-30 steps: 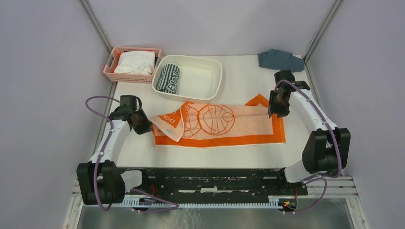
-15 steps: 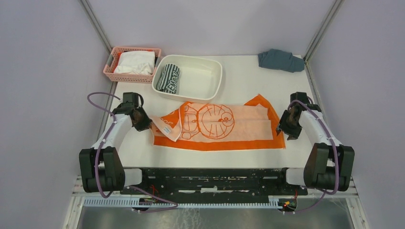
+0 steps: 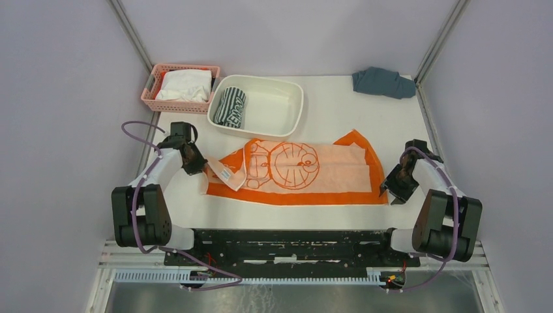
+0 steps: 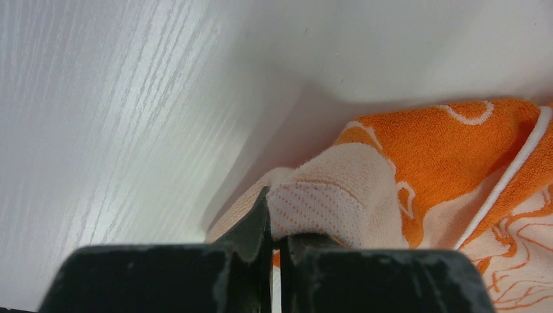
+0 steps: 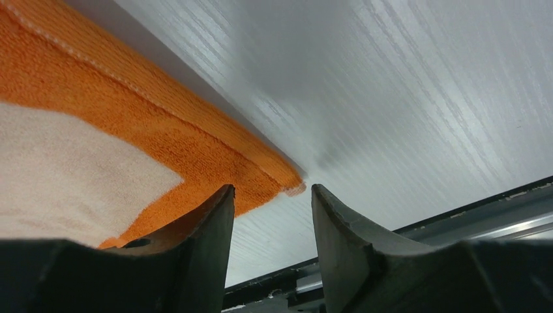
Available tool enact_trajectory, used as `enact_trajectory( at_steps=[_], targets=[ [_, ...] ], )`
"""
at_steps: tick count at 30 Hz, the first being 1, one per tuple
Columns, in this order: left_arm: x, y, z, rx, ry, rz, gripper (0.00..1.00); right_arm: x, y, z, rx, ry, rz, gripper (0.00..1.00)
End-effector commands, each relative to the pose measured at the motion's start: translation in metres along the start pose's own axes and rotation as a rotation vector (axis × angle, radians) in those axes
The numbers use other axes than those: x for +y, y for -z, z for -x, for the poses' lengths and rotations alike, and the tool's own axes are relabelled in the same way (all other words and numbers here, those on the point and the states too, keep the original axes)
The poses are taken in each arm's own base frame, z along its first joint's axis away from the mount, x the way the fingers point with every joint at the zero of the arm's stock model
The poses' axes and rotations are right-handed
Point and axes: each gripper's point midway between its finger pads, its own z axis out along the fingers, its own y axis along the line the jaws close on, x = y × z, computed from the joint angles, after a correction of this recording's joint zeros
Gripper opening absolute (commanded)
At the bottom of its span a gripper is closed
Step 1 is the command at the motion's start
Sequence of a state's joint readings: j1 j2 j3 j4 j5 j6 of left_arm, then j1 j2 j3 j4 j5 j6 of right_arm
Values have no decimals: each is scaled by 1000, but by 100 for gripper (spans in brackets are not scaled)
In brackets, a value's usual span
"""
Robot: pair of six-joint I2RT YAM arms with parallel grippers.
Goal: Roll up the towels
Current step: Flatten out the towel at the center of the board.
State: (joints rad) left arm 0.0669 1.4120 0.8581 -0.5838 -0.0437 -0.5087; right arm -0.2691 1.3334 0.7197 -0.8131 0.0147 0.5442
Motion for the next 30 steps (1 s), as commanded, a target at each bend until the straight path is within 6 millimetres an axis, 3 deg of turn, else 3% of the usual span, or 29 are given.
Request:
enact_trajectory(
  at_steps=[1,10,14,16,22,26,30],
  targets=[
    [-7,4,34,-101,0,-7,5,7,-7,7,-2,-34,19,54],
    [-9,-2,43,-105,8,6,8,9,-31,-7,100,-46,12,45],
    [-7,0,48,-116,18,24,12,13,-30,-5,101,-44,23,31],
    [-6,5,55,-145,28,27,18,16,-28,-2,97,-43,36,22],
    [-5,28,71,-215,78,3,53,25,-16,9,70,-30,73,6],
    [3,37,60,-193,129,-8,71,29,-9,18,39,-18,93,3],
    [19,39,34,-145,186,-1,75,34,-3,26,10,4,119,3]
  ],
)
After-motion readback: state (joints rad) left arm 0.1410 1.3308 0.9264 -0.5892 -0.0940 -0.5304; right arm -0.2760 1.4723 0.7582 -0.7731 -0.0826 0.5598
